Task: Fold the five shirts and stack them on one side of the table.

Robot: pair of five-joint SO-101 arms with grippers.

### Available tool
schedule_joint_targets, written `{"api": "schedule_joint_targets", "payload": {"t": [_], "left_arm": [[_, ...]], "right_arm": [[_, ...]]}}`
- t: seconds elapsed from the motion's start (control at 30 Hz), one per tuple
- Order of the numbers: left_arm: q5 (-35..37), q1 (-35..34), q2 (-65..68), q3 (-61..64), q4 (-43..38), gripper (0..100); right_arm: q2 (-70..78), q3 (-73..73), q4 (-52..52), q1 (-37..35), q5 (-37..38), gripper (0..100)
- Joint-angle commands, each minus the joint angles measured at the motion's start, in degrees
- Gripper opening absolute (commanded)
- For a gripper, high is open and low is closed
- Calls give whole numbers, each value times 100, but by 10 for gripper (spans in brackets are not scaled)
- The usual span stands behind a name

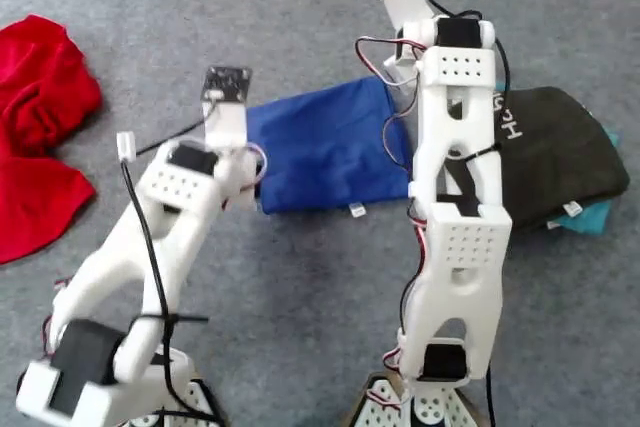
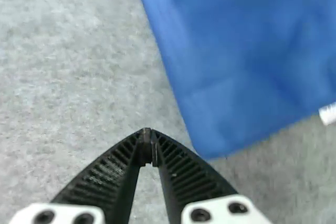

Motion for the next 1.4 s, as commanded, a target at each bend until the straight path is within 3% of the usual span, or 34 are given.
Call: {"api": "schedule_joint_targets", "payload": {"t": [0.0,0.3,0.47,0.63,0.87,1.13,1.37], "left_arm": [[-193,374,-316,462,-220,29],[44,391,158,664,-651,29],[88,48,-88,-198,-132,29],[105,127,-114,-1015,229,29],[105,418,519,-919,97,29],[105,409,2004,-673,-730,29],[105,444,1741,-593,-765,29]], "right_arm": [[-31,-303,-79,-62,-53,15],[22,-242,-255,-97,-18,15],[224,-303,-360,-149,-26,15],[664,-303,-695,-343,-53,15],[1182,-303,-1011,-334,-62,15],[1279,-312,-1046,-237,-62,15],[1288,-312,-1037,-229,-26,15]]}}
